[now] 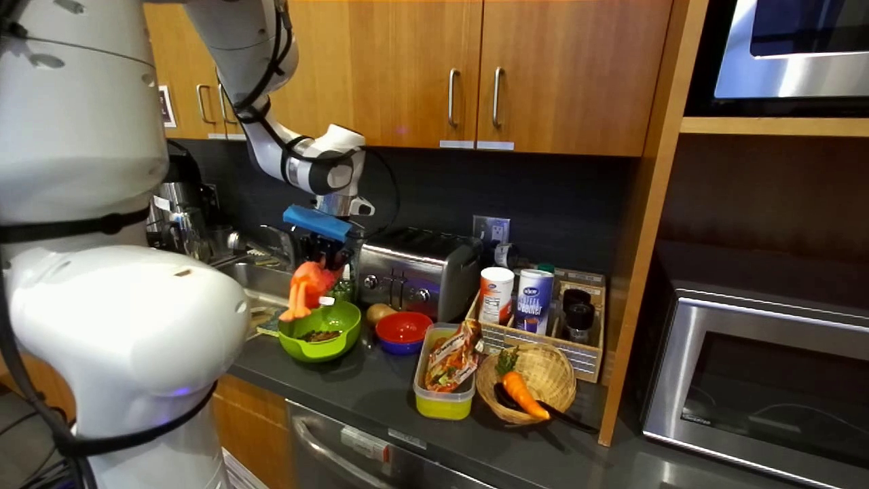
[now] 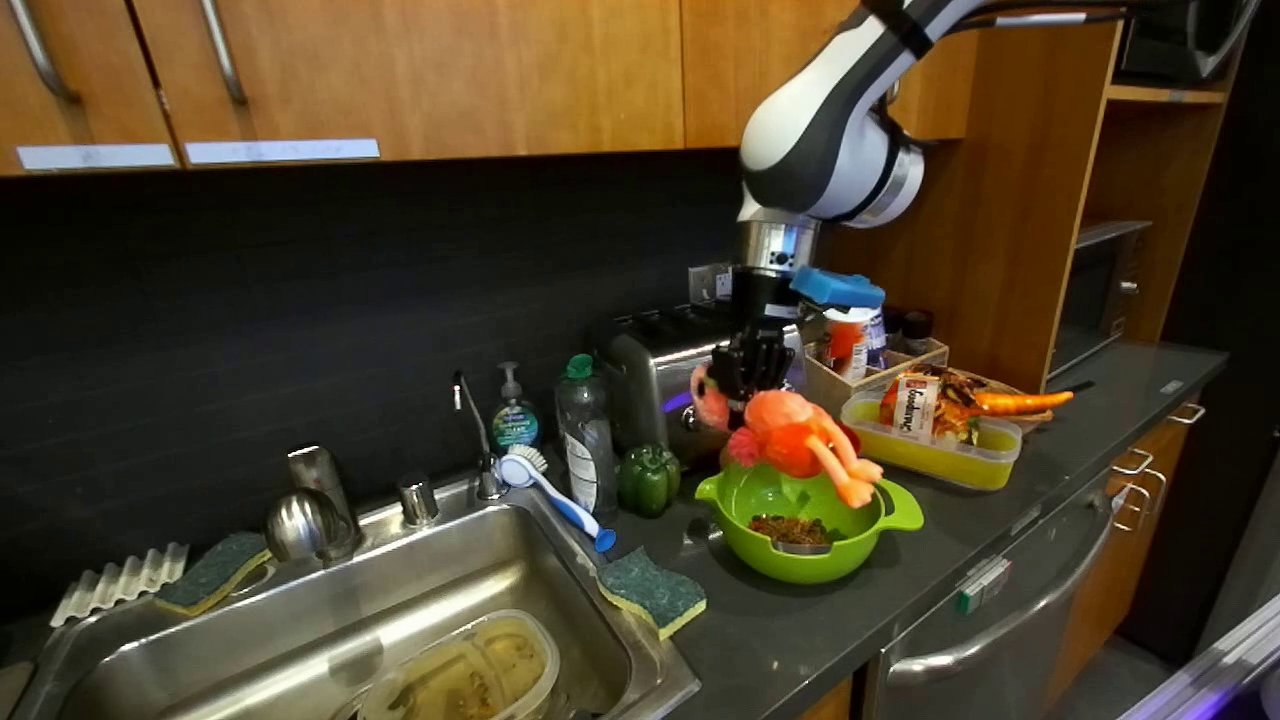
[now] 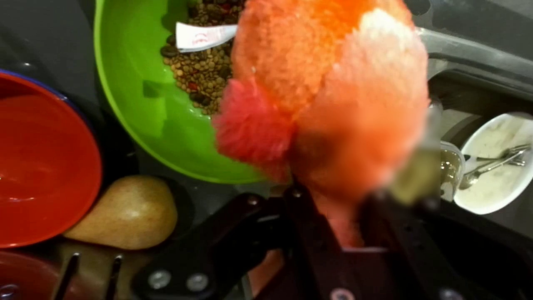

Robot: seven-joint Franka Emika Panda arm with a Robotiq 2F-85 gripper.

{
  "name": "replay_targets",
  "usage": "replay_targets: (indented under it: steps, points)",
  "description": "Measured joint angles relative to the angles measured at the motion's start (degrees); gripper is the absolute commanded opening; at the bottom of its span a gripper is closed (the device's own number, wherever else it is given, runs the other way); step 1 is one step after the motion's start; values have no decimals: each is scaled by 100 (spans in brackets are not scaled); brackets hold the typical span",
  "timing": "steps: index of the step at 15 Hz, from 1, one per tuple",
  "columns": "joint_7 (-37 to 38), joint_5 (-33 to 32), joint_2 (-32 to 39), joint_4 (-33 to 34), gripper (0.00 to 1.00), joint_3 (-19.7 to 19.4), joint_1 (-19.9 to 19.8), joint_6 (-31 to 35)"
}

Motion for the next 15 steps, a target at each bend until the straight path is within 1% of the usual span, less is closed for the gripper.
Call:
replay_targets:
  steps: [3, 6, 8, 10, 12, 15]
  points:
    - [-142, 328, -365, -251, 6, -217, -106, 14]
    - [-219, 326, -668, -449, 6, -499, -203, -103]
    - [-236, 98, -819, -488, 6, -694, -289, -498]
    - [-307, -281, -943, -474, 6, -894, -397, -1073]
    - [-442, -634, -1059, -449, 6, -1093, -515, -1675]
    - [-710, -948, -1221, -389, 6, -1367, -689, -2306]
